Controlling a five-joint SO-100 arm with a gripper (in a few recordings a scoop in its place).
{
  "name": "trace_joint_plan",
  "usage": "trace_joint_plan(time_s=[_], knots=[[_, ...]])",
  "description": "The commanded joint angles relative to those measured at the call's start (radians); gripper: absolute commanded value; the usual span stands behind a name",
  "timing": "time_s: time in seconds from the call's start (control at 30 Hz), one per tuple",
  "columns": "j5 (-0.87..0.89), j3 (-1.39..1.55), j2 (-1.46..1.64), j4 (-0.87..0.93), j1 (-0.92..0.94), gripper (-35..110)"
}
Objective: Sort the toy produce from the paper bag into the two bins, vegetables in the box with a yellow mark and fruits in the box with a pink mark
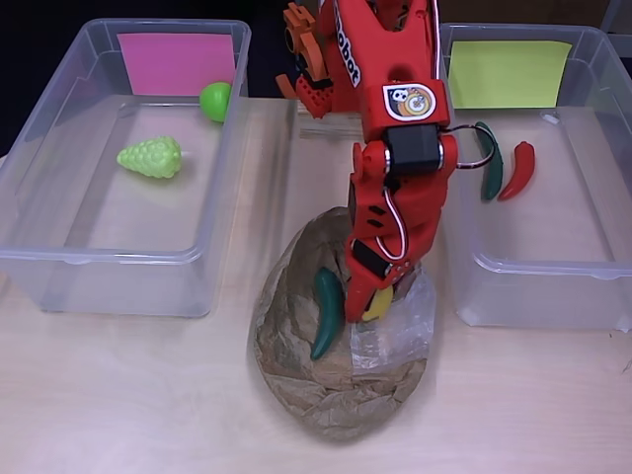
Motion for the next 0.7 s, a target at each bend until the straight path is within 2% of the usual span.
trace_joint_plan(time_s=[0.0,0.17,0.33,0.67], knots=[[0.077,-0.055,0.114,0.143,0.021,19],[0.147,-0.081,0.250,0.258,0.044,18],[0.256,0.038,0.463,0.316,0.121,19],[0.348,0.264,0.891,0.472,0.457,18]])
